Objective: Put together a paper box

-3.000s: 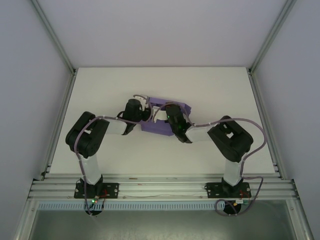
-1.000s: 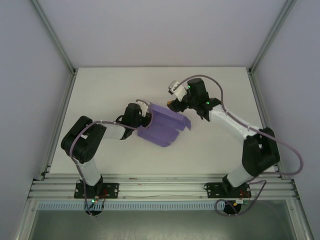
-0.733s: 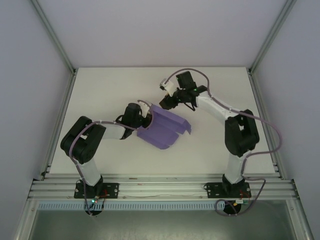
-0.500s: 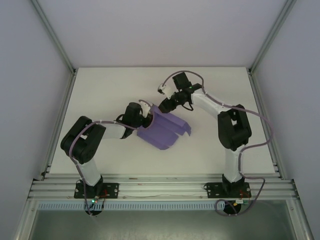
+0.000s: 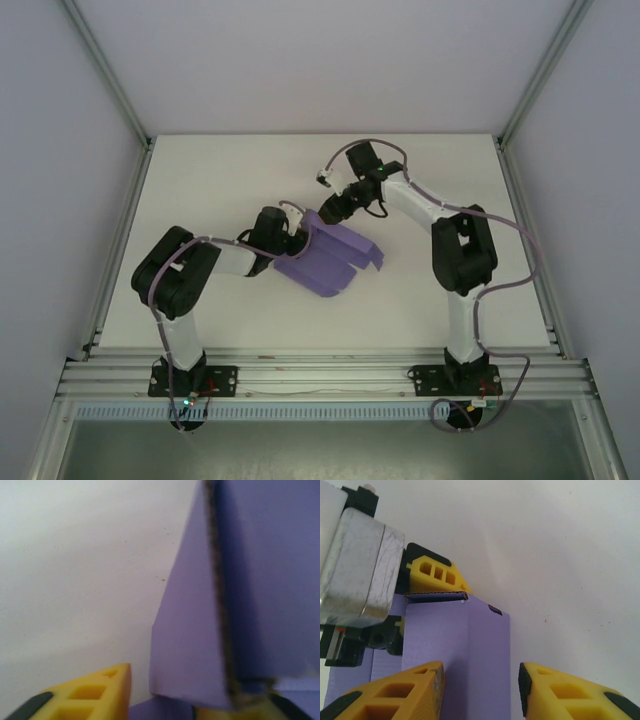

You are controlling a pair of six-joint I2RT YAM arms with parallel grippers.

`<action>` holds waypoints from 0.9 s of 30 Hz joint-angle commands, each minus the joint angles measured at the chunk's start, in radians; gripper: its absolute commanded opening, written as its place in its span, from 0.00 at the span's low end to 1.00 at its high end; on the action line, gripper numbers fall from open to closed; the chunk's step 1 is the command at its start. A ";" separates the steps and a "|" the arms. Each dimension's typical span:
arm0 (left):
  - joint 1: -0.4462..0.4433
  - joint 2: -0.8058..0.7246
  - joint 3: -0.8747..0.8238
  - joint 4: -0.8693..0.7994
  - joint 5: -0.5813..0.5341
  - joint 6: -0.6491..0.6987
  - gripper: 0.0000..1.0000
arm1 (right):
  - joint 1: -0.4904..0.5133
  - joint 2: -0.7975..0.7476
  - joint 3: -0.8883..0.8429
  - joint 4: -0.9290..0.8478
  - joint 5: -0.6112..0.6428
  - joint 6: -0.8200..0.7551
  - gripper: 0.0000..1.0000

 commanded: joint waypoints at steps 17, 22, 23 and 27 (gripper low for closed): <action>0.018 0.113 0.141 0.042 -0.065 -0.091 0.00 | -0.014 0.061 0.037 -0.134 0.023 -0.020 0.42; -0.014 0.111 0.147 -0.012 -0.302 -0.093 0.00 | -0.013 0.036 -0.011 -0.048 0.045 0.071 0.43; -0.024 0.117 0.156 -0.033 -0.326 -0.080 0.00 | -0.013 0.030 -0.019 -0.037 0.044 0.084 0.43; -0.040 0.129 0.168 -0.081 -0.370 -0.096 0.00 | -0.014 -0.004 -0.079 0.024 0.055 0.115 0.43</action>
